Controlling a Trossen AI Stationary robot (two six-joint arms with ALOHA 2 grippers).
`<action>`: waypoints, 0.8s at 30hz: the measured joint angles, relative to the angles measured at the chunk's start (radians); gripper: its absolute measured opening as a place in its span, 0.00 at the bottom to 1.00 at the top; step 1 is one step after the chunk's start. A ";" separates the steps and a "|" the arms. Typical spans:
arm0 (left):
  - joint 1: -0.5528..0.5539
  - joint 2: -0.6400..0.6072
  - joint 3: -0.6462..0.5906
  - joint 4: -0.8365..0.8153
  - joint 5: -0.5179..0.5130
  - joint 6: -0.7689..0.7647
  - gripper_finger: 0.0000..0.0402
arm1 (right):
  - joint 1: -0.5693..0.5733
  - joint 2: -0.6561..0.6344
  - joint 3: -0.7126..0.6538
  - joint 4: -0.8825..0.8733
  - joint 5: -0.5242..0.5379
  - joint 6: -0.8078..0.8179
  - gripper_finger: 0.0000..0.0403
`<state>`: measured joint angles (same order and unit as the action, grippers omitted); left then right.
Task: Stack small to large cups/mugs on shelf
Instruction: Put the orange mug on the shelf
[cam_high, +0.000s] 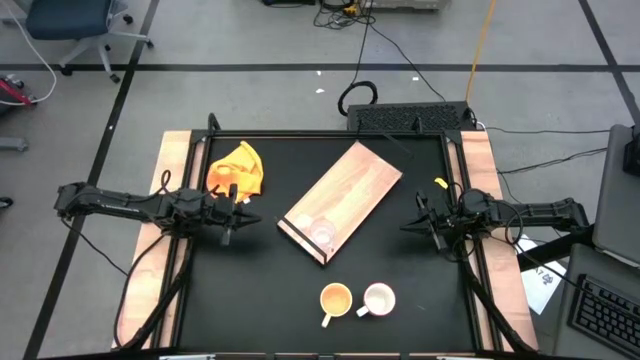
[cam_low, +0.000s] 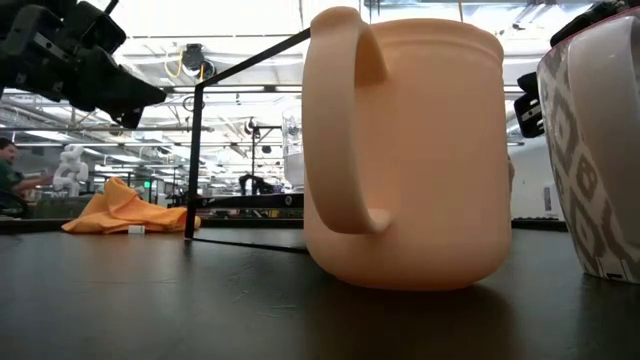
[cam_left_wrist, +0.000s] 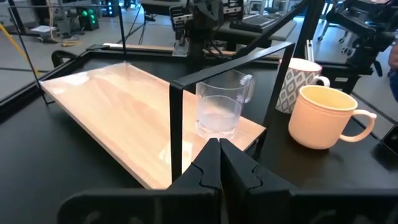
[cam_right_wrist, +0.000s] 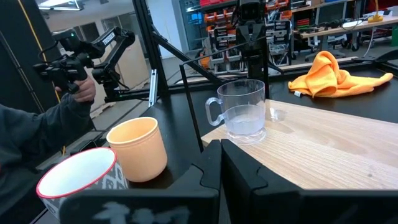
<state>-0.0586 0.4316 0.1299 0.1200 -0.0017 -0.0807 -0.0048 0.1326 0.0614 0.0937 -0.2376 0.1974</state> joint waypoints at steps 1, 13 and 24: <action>0.000 0.000 0.000 -0.004 0.000 0.000 0.00 | 0.000 0.000 0.000 0.000 0.000 0.000 0.00; 0.000 0.000 0.000 -0.023 0.002 -0.026 0.03 | 0.000 0.000 0.000 0.000 0.000 0.000 0.00; 0.000 0.000 0.000 -0.024 0.002 -0.028 0.06 | 0.000 0.000 0.000 -0.013 0.000 -0.009 0.00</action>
<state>-0.0586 0.4316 0.1299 0.0963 0.0006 -0.1085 -0.0048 0.1326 0.0613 0.0809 -0.2378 0.1886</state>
